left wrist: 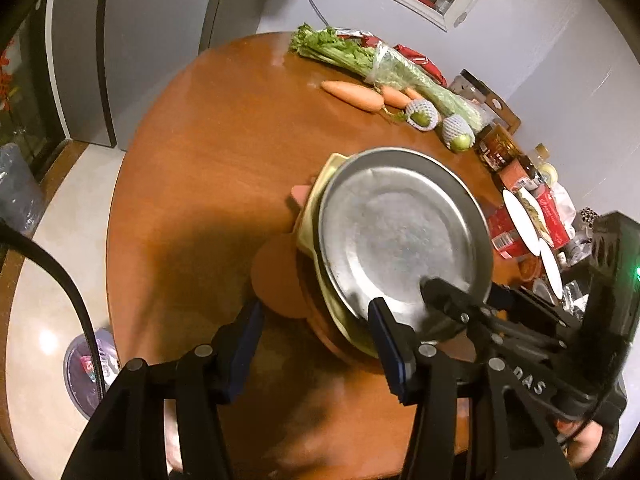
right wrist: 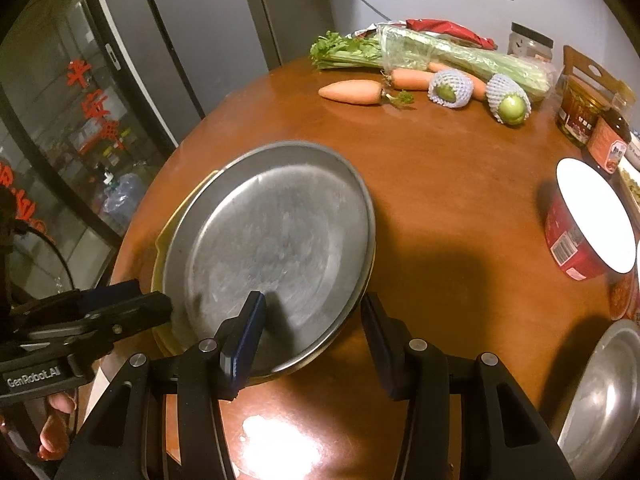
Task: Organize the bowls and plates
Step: 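Lower the grey pan onto the yellow shell plate and open the left gripper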
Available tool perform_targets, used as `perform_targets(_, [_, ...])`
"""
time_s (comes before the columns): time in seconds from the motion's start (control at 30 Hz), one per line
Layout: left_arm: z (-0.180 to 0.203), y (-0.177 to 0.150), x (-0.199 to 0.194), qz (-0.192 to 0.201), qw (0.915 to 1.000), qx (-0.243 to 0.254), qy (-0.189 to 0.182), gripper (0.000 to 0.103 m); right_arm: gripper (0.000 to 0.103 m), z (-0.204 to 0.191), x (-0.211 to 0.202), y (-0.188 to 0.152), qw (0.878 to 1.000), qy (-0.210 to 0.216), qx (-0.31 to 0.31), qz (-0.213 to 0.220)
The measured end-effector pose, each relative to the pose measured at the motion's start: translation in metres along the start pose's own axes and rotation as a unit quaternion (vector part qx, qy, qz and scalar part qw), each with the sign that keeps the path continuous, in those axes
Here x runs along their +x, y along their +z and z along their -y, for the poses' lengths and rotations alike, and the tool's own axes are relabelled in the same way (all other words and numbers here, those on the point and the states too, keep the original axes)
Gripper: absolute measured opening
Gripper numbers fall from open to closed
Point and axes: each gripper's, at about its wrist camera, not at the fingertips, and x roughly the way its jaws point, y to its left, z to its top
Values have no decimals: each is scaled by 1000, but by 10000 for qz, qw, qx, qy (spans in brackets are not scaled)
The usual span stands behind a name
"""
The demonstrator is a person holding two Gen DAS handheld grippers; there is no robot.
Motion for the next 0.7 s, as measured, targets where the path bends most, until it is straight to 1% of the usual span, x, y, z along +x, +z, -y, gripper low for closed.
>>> perform_targets(0.07, [2, 4, 4, 16, 10000, -9, 40, 54, 51, 3, 1, 0, 10000, 24, 27, 2])
perform_targets(0.17, [6, 10, 11, -50, 10000, 9, -42, 54, 51, 8, 0, 0, 9999, 42, 100, 20])
perform_targets(0.4, [29, 27, 33, -182, 9995, 261, -50, 54, 51, 26, -1, 5, 9995, -58, 293, 87])
perform_targets(0.5, [41, 34, 42, -219, 9990, 396, 14, 54, 51, 37, -1, 8, 9989, -92, 447, 131])
perform_targets(0.7, [61, 49, 63, -340, 9977, 571, -87, 54, 51, 57, 0, 16, 9974, -230, 651, 187])
